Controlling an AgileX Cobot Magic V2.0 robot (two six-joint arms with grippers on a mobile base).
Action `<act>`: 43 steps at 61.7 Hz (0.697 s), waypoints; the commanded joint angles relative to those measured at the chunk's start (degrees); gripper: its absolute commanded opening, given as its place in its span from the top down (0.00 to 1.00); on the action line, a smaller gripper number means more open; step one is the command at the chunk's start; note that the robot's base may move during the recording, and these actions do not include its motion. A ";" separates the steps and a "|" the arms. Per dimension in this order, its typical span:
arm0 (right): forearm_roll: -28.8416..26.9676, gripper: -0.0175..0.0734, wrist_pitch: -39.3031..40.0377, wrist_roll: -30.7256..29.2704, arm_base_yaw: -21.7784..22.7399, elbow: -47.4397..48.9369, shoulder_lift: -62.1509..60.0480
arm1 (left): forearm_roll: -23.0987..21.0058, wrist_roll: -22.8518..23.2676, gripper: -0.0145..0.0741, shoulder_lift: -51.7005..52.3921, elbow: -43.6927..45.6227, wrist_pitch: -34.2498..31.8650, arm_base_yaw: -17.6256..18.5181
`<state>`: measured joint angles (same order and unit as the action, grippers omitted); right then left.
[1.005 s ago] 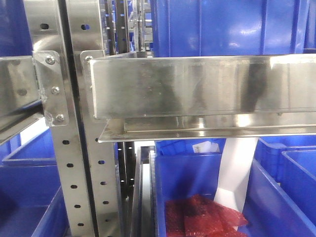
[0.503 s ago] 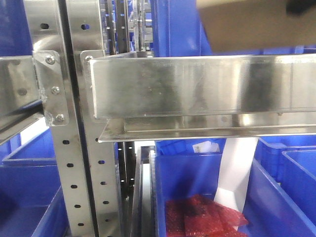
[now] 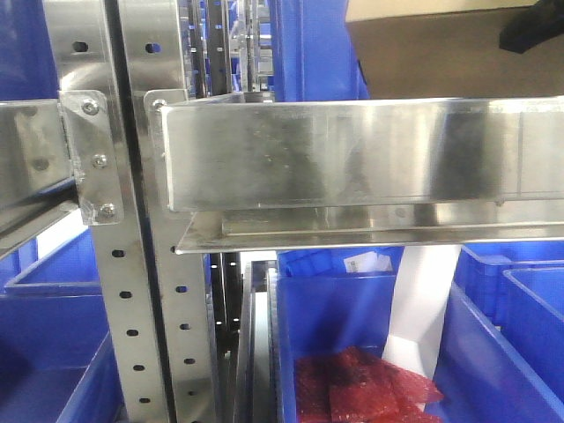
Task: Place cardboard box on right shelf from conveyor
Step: 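Lower the box onto the roller shelf beside the blue bin with the right gripper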
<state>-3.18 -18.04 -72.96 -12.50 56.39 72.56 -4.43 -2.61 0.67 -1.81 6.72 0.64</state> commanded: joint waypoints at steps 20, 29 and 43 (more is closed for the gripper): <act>-0.58 0.12 1.59 1.53 0.33 1.89 -2.07 | -0.34 -0.02 0.97 0.87 -0.54 -4.96 -0.07; -4.77 0.12 -4.02 1.53 0.33 1.85 -3.40 | -0.34 -0.02 0.97 0.87 -0.54 -4.96 -0.07; -13.70 0.12 -10.36 2.34 0.33 1.06 -7.15 | -0.34 -0.02 0.97 0.87 -0.54 -4.96 -0.07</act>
<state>-11.93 -30.20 -71.50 -12.50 56.13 68.58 -4.43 -2.61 0.67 -1.81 6.72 0.64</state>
